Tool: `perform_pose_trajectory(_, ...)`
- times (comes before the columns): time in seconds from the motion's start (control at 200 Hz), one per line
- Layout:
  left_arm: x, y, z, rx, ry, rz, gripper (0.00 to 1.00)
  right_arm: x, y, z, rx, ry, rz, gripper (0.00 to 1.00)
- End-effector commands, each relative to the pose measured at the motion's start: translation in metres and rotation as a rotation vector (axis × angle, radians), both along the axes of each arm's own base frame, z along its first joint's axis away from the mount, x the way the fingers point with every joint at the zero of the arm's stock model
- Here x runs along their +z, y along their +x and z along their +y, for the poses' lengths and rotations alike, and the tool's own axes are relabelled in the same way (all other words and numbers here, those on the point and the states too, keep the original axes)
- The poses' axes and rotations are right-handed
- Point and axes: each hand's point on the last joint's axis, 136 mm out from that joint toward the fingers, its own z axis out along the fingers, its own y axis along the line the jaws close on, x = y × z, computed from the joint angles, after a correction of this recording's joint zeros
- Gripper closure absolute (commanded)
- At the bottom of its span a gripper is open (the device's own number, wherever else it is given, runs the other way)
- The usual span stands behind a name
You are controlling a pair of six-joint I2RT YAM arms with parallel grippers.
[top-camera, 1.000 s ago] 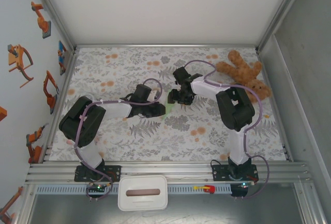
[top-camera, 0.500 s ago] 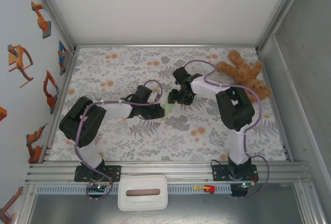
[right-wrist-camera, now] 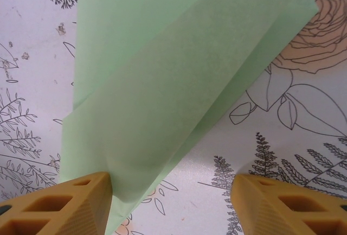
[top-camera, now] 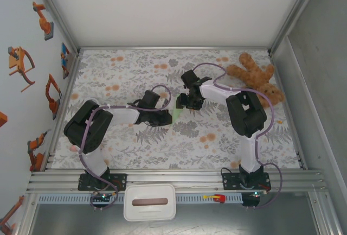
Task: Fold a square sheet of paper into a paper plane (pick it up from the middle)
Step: Fold the wing for the fifth time at the center of the table.
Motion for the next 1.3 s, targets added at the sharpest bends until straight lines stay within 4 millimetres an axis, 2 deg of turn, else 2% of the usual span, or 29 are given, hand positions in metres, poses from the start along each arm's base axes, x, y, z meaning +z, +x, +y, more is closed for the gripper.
perform_pose_trajectory(0.0, -0.013, -0.012, 0.006, -0.018, 0.035, 0.032, 0.89, -0.086, -0.029, -0.029, -0.011, -0.155, 0.138, 0.38)
perform_pose_trajectory(0.235, -0.014, -0.010, 0.009, -0.012, 0.055, 0.024, 0.89, -0.088, -0.030, -0.030, -0.012, -0.159, 0.143, 0.38)
perform_pose_trajectory(0.516, 0.018, 0.000, 0.002, 0.001, 0.005, -0.033, 0.81, -0.094, -0.033, -0.035, -0.015, -0.190, 0.164, 0.38)
perform_pose_trajectory(0.711, 0.027, 0.003, 0.007, 0.027, 0.019, -0.060, 0.75, -0.099, -0.035, -0.037, -0.021, -0.202, 0.176, 0.39)
perform_pose_trajectory(0.946, 0.052, 0.014, -0.009, 0.033, -0.030, -0.119, 0.75, -0.104, -0.037, -0.038, -0.036, -0.210, 0.190, 0.42)
perform_pose_trajectory(1.297, 0.043, 0.024, -0.038, 0.019, -0.084, -0.080, 0.80, -0.109, -0.041, -0.040, -0.045, -0.220, 0.216, 0.44)
